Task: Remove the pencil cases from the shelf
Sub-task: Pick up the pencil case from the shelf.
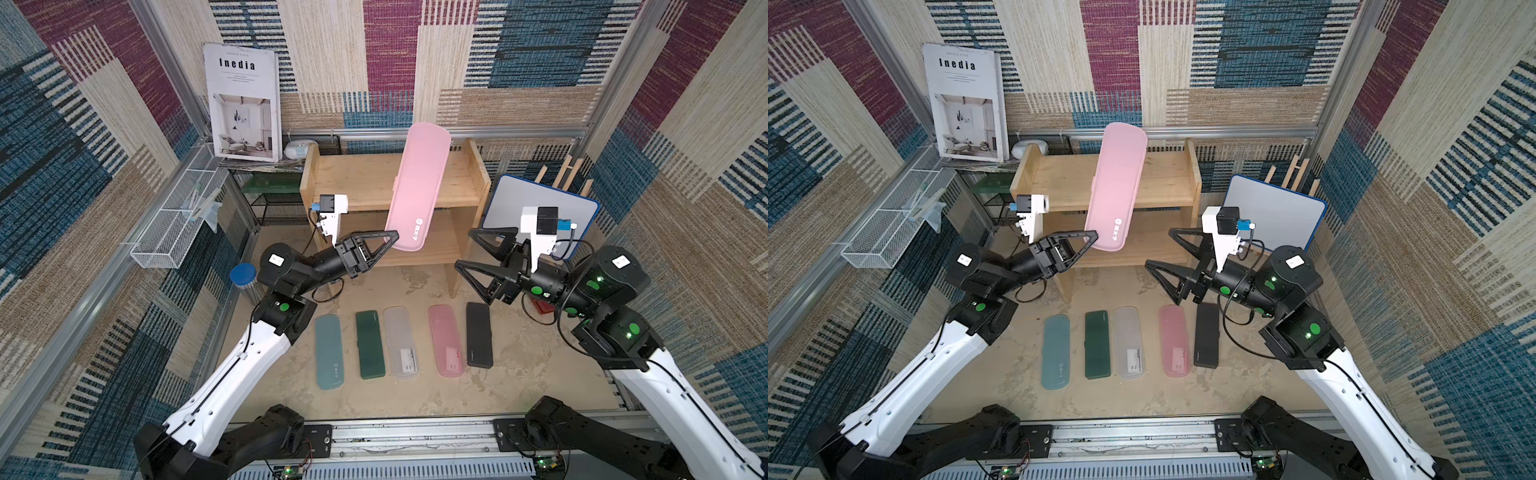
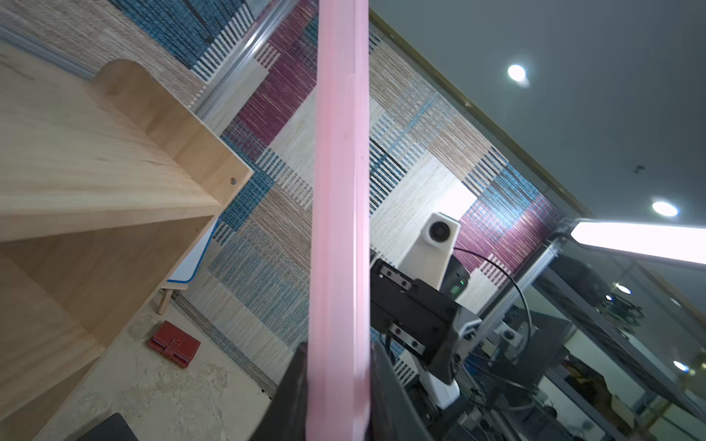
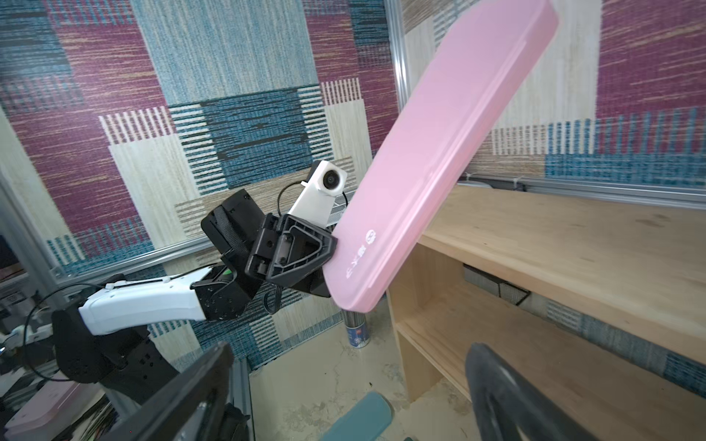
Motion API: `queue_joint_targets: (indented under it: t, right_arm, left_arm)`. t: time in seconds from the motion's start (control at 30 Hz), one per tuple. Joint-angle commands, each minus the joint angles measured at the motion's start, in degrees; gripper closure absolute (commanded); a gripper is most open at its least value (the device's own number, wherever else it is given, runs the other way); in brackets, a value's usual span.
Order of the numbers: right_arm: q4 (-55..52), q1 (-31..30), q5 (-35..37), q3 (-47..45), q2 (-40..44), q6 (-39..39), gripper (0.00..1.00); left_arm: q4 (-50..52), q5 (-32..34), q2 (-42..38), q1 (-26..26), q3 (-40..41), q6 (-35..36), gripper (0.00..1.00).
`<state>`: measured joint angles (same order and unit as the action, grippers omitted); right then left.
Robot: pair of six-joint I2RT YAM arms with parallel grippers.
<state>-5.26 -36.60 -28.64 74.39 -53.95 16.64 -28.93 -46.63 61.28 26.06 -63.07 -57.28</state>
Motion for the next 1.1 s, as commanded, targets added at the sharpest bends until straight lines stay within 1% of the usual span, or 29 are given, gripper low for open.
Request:
queue_joint_targets:
  t: [0.0, 0.1, 0.2, 0.33, 0.43, 0.57, 0.6, 0.63, 0.7, 0.77, 0.8, 0.83, 0.9, 0.93, 1.0, 1.03, 1.07]
  right_arm:
    - [3.3, 0.2, -9.0, 2.0, -3.1, -0.6, 0.0]
    - [5.4, 0.8, -10.7, 5.0, -7.2, 0.7, 0.0]
    - [10.2, 1.2, -15.1, 7.1, -10.7, 3.9, 0.01]
    - [12.0, 1.2, -18.2, 10.7, -15.5, 6.7, 0.0]
    - [14.1, 1.2, -19.1, 11.5, -18.2, 8.5, 0.03]
    - [17.5, 1.3, -20.0, 12.1, -20.5, 10.9, 0.12]
    - [17.7, 1.3, -20.0, 12.2, -20.8, 11.1, 0.15]
    - [18.2, 1.2, -19.8, 12.1, -21.2, 11.4, 0.21]
    - [19.2, 1.3, -20.2, 11.8, -21.4, 12.1, 0.36]
    - [19.8, 1.2, -20.4, 11.6, -21.5, 12.4, 0.55]
    - [19.7, 1.2, -20.2, 11.5, -21.5, 12.3, 0.6]
    - [19.5, 1.2, -20.0, 11.5, -21.4, 12.2, 0.63]
    - [18.8, 1.2, -19.6, 11.4, -21.4, 11.8, 0.66]
    - [18.3, 1.3, -19.1, 11.4, -21.4, 11.4, 0.67]
    - [17.1, 1.2, -17.7, 11.2, -21.1, 10.6, 0.69]
    - [16.1, 1.2, -16.5, 11.1, -20.8, 10.0, 0.71]
    - [14.9, 1.3, -15.1, 11.0, -20.6, 9.1, 0.72]
  left_arm:
    - [6.7, -4.8, -4.2, -0.4, 1.5, 5.9, 1.0]
    - [13.0, -3.1, -8.1, -0.2, 2.9, 9.6, 1.0]
    - [13.8, -2.6, -10.0, -0.3, 4.6, 9.6, 1.0]
    - [14.1, -2.0, -11.7, -0.3, 5.9, 9.6, 1.0]
    - [16.0, -1.9, -12.5, -0.2, 5.9, 10.7, 1.0]
    - [17.7, -2.2, -12.7, -0.3, 5.9, 11.8, 1.0]
    - [18.2, -2.1, -12.7, -0.3, 5.9, 12.2, 1.0]
    - [18.7, -2.0, -12.7, -0.3, 5.9, 12.5, 1.0]
    - [19.9, -1.8, -12.7, -0.3, 5.8, 13.4, 1.0]
    - [21.1, -1.5, -12.5, -0.3, 5.8, 14.4, 1.0]
    - [21.6, -1.1, -12.5, -0.3, 5.8, 14.8, 1.0]
    - [22.2, -0.7, -12.4, -0.3, 5.8, 15.2, 0.97]
    - [23.7, 0.3, -12.1, -0.3, 5.6, 16.5, 0.86]
    - [25.1, 1.4, -12.0, -0.3, 5.4, 17.6, 0.75]
    - [30.1, 5.7, -12.4, -0.3, 4.5, 21.5, 0.49]
    - [34.2, 9.4, -13.0, -0.2, 3.9, 24.5, 0.34]
    - [38.0, 15.6, -13.9, -0.2, 3.5, 27.4, 0.22]
